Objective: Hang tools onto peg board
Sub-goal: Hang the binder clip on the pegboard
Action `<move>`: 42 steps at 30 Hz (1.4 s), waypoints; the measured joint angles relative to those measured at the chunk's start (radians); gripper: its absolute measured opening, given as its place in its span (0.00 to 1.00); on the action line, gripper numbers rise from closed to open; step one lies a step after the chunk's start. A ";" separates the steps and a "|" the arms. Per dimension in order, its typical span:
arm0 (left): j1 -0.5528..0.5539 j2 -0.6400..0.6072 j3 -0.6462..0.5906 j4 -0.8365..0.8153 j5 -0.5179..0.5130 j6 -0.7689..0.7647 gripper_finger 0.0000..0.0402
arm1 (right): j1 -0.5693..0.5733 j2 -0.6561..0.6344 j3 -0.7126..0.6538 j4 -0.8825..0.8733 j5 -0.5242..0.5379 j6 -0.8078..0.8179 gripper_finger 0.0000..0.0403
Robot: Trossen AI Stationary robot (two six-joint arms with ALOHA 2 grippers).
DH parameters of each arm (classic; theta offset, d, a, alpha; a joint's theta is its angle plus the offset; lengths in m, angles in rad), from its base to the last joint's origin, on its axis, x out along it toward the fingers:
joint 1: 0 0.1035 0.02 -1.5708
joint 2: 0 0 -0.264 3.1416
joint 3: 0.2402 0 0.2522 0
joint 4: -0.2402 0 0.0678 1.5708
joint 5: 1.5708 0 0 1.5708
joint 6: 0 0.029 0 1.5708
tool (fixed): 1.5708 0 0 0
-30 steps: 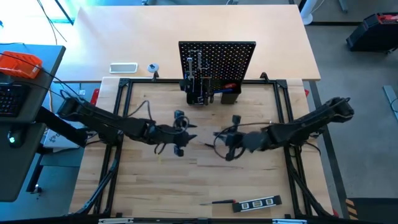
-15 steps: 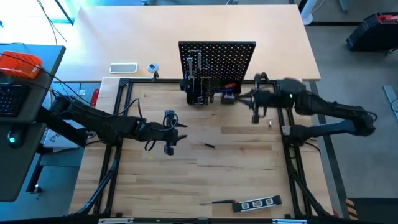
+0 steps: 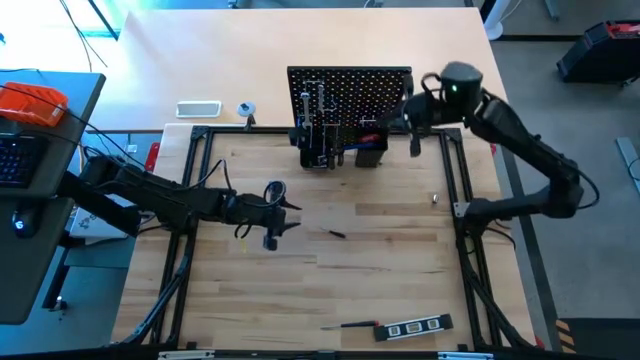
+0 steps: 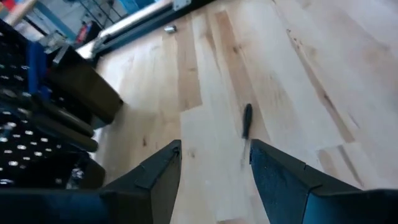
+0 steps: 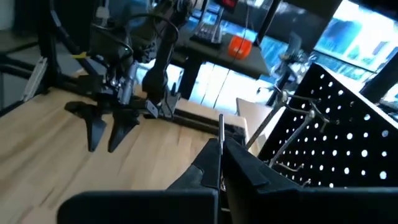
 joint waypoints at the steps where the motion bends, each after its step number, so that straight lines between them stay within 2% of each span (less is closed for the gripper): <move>1: 0.003 0.000 -0.003 -0.002 0.014 -0.006 0.46 | -0.005 0.017 0.032 -0.030 -0.013 -0.014 0.00; 5: 0.004 0.000 -0.020 0.023 0.037 -0.034 0.46 | -0.009 0.062 0.129 -0.106 -0.025 -0.057 0.00; 12: -0.016 0.000 -0.076 0.127 0.061 -0.159 0.46 | -0.009 0.073 0.223 -0.196 -0.027 -0.115 0.00; 22: -0.074 0.001 -0.118 0.267 0.036 -0.273 0.46 | -0.079 0.073 0.250 -0.290 -0.094 -0.173 0.00; 27: -0.088 0.001 -0.119 0.317 0.001 -0.273 0.46 | -0.146 0.080 0.250 -0.277 -0.184 -0.150 0.00; 34: -0.087 0.001 -0.119 0.368 -0.033 -0.229 0.46 | -0.202 0.120 0.250 -0.215 -0.256 -0.057 0.00; 42: -0.077 0.001 -0.119 0.386 -0.045 -0.210 0.46 | -0.205 0.200 0.250 -0.143 -0.271 -0.043 0.00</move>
